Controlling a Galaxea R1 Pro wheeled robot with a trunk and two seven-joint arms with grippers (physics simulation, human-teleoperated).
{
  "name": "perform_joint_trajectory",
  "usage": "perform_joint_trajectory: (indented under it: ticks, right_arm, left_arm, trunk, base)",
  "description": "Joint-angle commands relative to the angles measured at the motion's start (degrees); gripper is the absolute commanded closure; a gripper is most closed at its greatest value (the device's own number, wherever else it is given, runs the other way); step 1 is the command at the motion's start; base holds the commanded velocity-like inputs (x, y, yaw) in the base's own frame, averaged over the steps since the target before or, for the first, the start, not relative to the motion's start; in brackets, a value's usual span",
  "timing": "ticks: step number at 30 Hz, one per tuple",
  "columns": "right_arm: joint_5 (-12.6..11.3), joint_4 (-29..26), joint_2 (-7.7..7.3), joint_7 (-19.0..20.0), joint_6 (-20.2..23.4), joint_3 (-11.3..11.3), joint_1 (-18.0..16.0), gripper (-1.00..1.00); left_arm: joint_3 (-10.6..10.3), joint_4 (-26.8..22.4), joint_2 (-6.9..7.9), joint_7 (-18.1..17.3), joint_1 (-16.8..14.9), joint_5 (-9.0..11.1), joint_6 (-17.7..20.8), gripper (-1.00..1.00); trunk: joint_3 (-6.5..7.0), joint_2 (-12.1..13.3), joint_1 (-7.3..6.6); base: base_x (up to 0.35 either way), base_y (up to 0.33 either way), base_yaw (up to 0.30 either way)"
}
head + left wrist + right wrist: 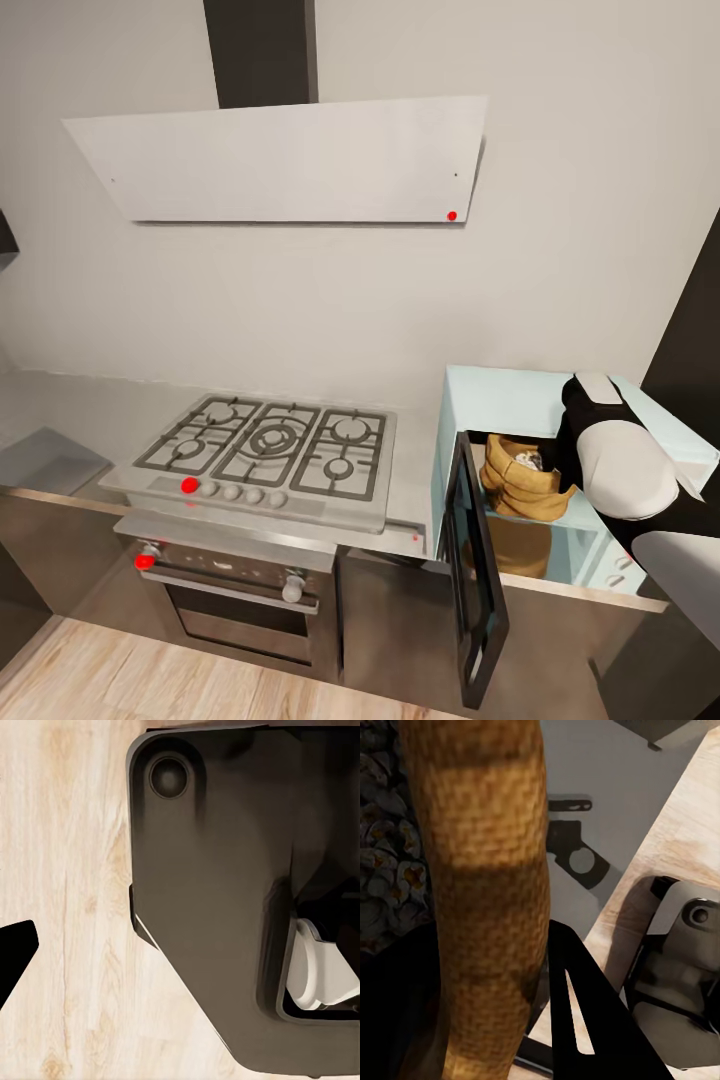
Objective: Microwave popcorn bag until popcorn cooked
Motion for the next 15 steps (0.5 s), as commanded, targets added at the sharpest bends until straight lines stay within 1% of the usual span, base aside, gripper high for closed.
perform_joint_trajectory:
  ticks: [1, 8, 9, 15]
  right_arm:
    - [-0.2, -0.1, -0.01, -0.4, 0.6, -0.1, 0.0, 1.00]
    - [-0.2, -0.1, -0.03, -0.4, 0.6, -0.1, -0.1, 1.00]
    - [-0.2, -0.1, -0.03, -0.4, 0.6, -0.1, -0.1, -1.00]
    - [-0.2, -0.1, -0.03, -0.4, 0.6, -0.1, 0.0, -1.00]
  left_arm:
    - [0.0, -0.1, -0.01, 0.1, 0.0, 0.0, -0.1, -1.00]
    - [0.0, -0.1, -0.01, 0.1, 0.0, 0.0, -0.1, -1.00]
    - [0.0, -0.1, -0.01, 0.1, 0.0, 0.0, -0.1, -1.00]
    - [0.0, -0.1, -0.01, 0.1, 0.0, 0.0, -0.1, -1.00]
  trunk:
    - [-0.12, -0.1, 0.04]
    - [-0.12, -0.1, 0.04]
    - [-0.12, -0.1, 0.04]
    - [-0.12, -0.1, 0.04]
  base:
    - [0.003, 0.000, 0.000]
    - [0.000, 0.000, 0.000]
    - [0.000, 0.000, 0.000]
    - [0.000, 0.000, 0.000]
